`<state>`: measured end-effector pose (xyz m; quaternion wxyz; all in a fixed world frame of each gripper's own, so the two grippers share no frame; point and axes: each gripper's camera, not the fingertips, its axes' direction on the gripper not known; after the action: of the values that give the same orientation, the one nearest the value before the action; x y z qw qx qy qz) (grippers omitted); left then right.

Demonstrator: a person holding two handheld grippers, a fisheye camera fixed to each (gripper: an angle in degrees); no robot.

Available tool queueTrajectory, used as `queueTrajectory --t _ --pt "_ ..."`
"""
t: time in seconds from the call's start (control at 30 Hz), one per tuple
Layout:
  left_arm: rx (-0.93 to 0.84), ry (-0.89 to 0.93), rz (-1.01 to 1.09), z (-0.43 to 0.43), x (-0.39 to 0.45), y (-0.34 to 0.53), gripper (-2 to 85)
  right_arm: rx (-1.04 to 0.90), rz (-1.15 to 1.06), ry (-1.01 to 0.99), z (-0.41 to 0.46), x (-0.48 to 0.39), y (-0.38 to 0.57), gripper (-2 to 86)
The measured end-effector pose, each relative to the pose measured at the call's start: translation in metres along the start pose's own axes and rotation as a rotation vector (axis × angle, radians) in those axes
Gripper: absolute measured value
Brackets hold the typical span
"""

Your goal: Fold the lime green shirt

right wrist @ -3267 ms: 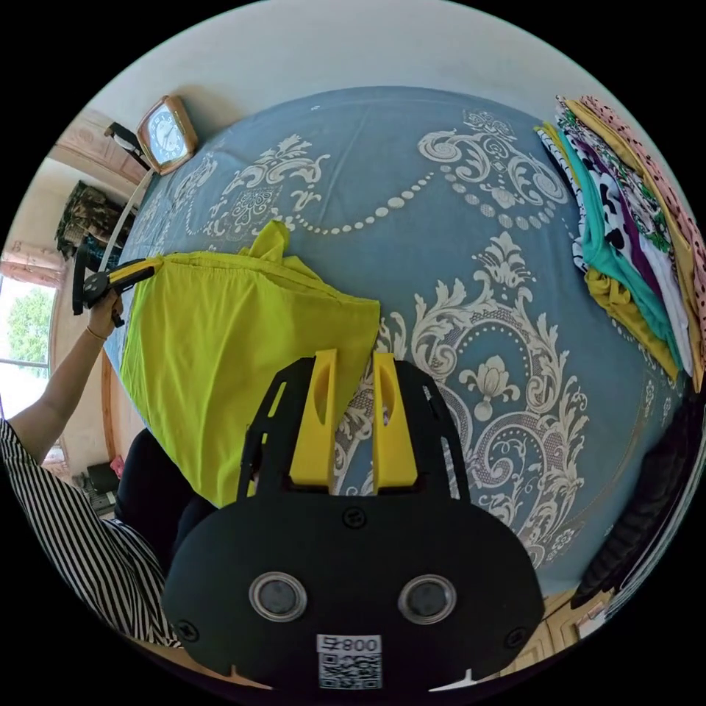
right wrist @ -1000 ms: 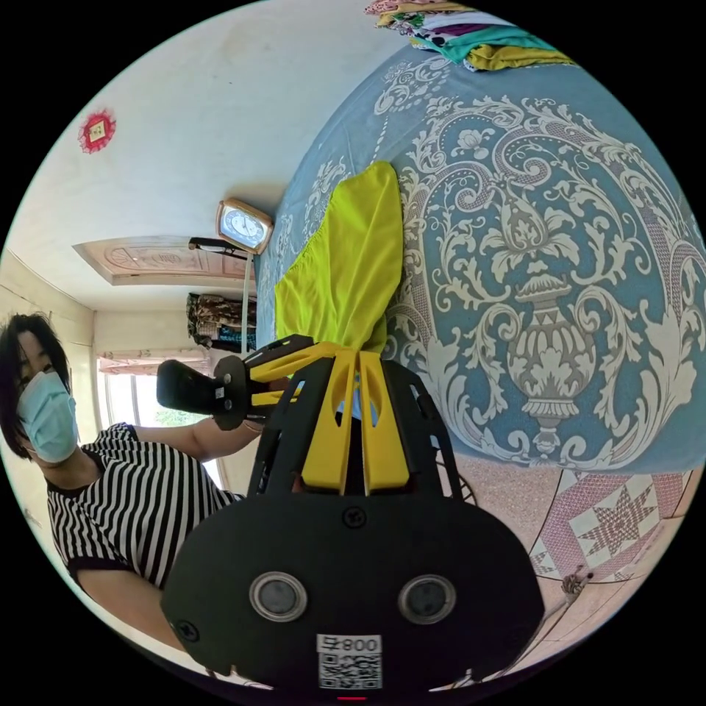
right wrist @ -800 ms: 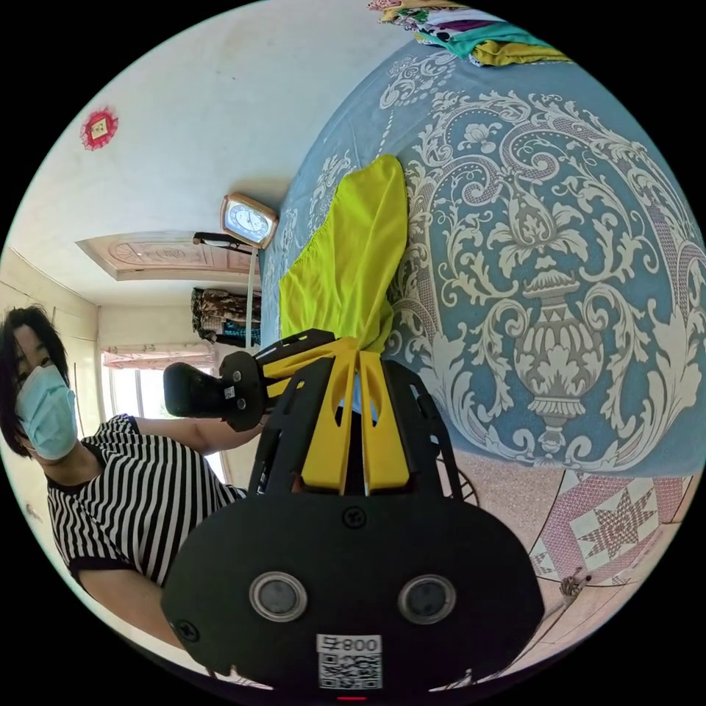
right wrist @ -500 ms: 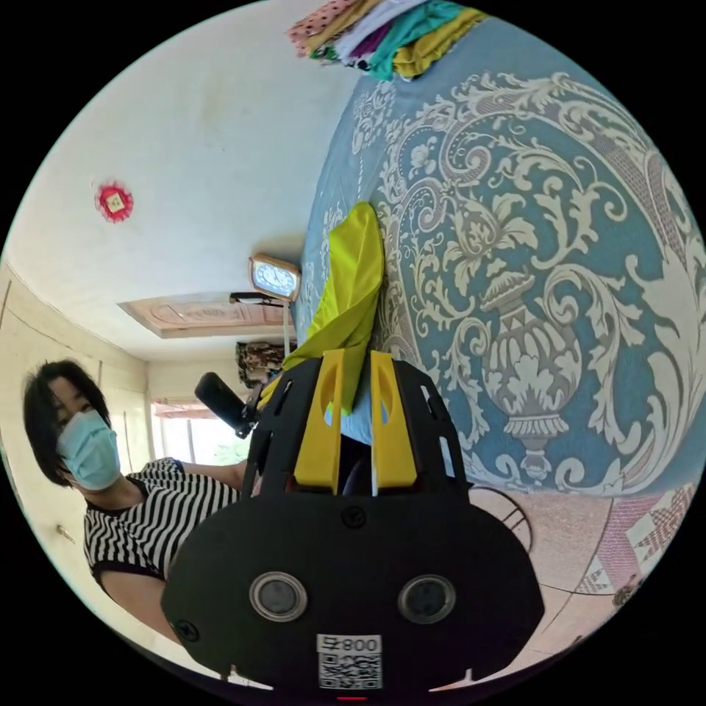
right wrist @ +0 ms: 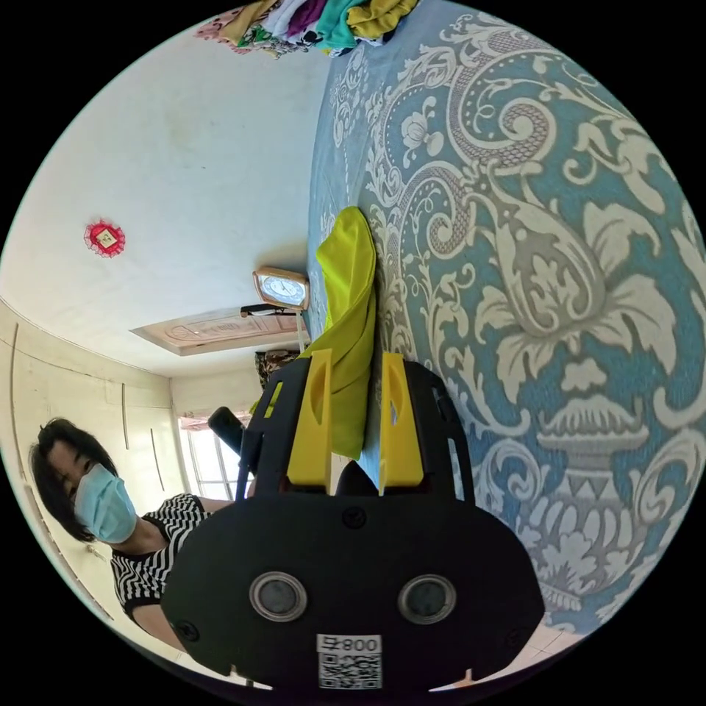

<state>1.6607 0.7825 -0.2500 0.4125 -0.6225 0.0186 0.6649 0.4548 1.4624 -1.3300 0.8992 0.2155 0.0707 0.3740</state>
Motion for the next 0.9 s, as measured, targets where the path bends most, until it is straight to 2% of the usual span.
queueTrajectory --t 0.5,0.9 --pt "-0.023 0.006 0.067 -0.01 0.038 -0.007 1.4 -0.035 -0.022 0.148 0.041 0.004 -0.099 9.5" --pt "-0.029 0.037 0.085 -0.05 0.075 -0.021 1.5 -0.024 -0.062 0.199 0.076 0.037 -0.136 1.8"
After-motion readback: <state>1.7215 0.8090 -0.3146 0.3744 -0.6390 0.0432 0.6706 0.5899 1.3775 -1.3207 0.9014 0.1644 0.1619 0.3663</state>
